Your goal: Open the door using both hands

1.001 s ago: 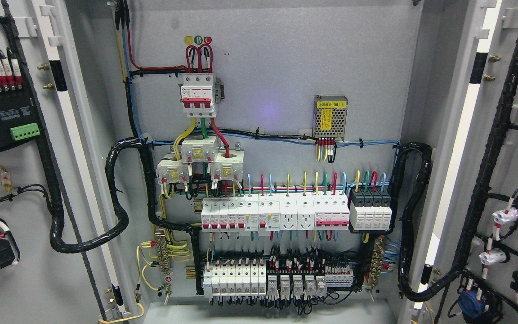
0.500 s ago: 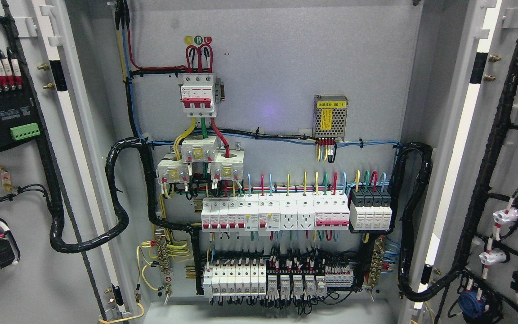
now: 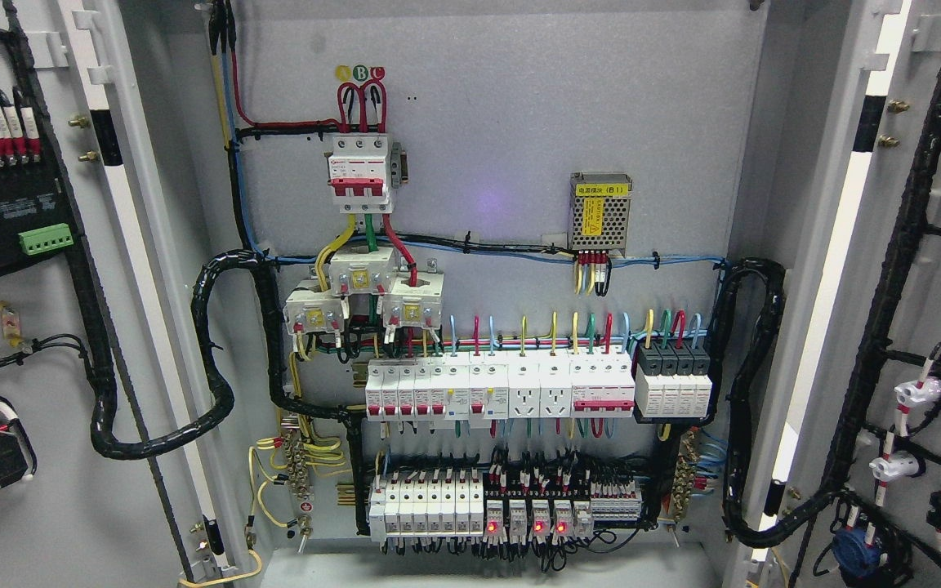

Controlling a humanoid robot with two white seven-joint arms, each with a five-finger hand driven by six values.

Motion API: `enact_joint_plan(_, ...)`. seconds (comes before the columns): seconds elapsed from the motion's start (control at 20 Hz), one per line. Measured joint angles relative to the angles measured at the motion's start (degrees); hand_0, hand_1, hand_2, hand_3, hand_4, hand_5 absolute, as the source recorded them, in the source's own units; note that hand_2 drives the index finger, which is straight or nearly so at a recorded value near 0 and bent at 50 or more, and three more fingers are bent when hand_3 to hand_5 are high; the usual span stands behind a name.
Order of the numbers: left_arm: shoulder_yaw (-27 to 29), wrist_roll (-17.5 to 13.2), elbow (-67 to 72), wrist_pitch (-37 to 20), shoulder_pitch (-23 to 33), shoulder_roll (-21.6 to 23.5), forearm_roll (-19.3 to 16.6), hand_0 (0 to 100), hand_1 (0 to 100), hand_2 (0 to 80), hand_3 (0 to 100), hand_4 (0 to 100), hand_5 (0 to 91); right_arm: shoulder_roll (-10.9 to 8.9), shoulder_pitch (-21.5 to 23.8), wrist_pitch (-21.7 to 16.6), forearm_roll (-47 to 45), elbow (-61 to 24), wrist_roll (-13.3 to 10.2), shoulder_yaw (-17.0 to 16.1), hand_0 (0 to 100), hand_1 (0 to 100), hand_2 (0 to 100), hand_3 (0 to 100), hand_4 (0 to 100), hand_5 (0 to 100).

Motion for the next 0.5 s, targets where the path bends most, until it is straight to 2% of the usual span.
enact_joint_plan(0.3,-0.1,-0.4,6.2,2.1,-1.7,-0.9,0.0,0,0,0.0,0,0,0.0,0.54,0.1,6.5,3.4,3.4,-0.3,0.1,19,0,0,0,0,0)
enact_joint_plan(0.5,-0.1,2.9,9.1,3.6,-2.3,-1.3,0.0,0,0,0.0,0,0,0.0,0.76,0.5,7.4,4.5,4.5,-0.2,0.2,19,0,0,0,0,0)
